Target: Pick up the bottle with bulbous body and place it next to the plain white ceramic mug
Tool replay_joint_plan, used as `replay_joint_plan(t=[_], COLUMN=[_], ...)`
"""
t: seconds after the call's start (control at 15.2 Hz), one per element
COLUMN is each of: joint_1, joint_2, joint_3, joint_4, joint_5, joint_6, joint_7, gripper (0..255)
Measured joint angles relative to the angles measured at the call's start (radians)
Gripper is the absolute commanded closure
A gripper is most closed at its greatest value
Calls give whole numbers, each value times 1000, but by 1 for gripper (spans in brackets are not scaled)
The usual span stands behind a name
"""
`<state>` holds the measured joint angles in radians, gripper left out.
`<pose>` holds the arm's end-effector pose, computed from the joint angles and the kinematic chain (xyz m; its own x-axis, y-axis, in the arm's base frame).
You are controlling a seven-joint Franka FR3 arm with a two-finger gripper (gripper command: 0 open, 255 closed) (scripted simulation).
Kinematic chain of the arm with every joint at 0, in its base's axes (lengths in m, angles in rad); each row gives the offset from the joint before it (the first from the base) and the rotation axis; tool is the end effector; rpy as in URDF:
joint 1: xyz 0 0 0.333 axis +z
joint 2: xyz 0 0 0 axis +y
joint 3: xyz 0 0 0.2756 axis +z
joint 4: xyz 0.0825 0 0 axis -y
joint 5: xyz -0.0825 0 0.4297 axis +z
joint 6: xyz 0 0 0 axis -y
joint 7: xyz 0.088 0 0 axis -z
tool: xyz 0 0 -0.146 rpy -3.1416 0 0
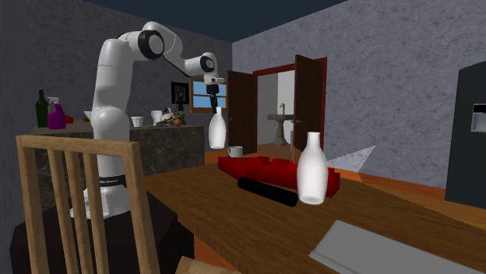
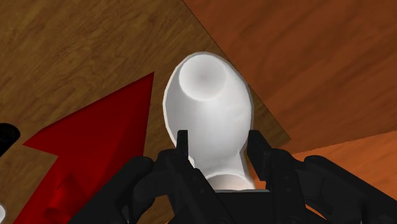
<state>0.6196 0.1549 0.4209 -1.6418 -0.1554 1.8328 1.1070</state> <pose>0.3547 0.5493 0.4427 0.9942 -0.0360 0.1012 -0.0358 -0.9994 -0.0039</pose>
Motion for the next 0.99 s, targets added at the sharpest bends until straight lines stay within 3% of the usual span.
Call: replay_joint_plan(t=[0.99], joint_1=[-1], joint_2=[31], joint_3=[-6], joint_4=[-161], joint_5=[-24], joint_6=[188], joint_7=[28], gripper=[255])
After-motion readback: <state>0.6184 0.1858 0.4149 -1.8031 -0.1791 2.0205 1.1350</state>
